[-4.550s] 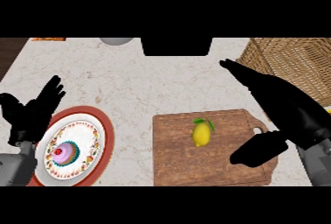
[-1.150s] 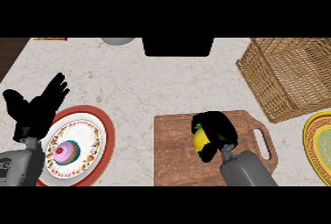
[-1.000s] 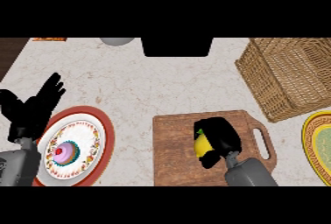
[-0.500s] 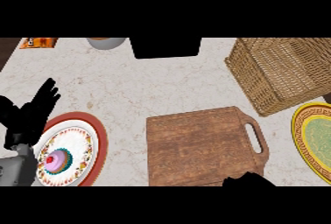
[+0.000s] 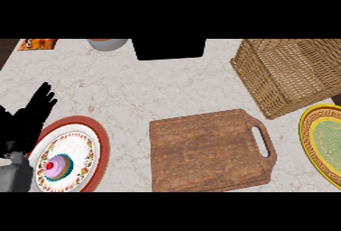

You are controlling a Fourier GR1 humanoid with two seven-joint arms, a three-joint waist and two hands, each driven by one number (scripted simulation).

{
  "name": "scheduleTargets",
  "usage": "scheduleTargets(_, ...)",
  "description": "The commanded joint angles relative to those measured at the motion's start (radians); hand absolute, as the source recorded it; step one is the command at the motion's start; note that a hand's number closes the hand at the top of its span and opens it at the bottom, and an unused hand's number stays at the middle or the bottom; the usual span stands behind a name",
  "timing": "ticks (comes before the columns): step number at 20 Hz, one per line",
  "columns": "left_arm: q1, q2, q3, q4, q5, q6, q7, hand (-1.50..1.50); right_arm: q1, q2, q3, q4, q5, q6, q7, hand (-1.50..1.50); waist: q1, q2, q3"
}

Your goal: Pick the lemon from the cutting board and place it in the basket

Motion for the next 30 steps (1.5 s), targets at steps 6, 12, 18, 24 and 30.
scheduleTargets(6, -0.039, 0.014, 0.001, 0.017, -0.006, -0.01, -0.006, 0.0, 0.26, -0.087, -0.529, -0.251, -0.445, 0.099, 0.011, 1.5, 0.029, 0.009, -0.002)
scheduleTargets(12, -0.021, -0.013, -0.033, -0.033, -0.015, -0.01, 0.02, 0.0, 0.19, -0.084, -0.779, -0.312, -0.737, 0.137, 0.269, 1.5, 0.06, 0.012, -0.001)
scheduleTargets(18, -0.108, -0.024, -0.046, 0.03, -0.028, -0.005, 0.031, 0.0, -0.063, -0.209, -0.868, -0.206, -0.926, 0.073, 0.521, 1.5, 0.077, 0.017, -0.001)
scheduleTargets(24, -0.07, -0.038, -0.053, 0.023, -0.035, -0.013, -0.012, 0.0, -0.28, -0.347, -0.836, -0.139, -0.87, -0.11, 0.761, 1.5, 0.094, 0.019, -0.001)
scheduleTargets(30, -0.12, -0.056, -0.08, 0.042, -0.052, -0.004, 0.02, 0.0, -0.523, -0.444, -0.611, 0.175, -0.745, -0.176, 0.728, 1.5, 0.115, 0.025, 0.001)
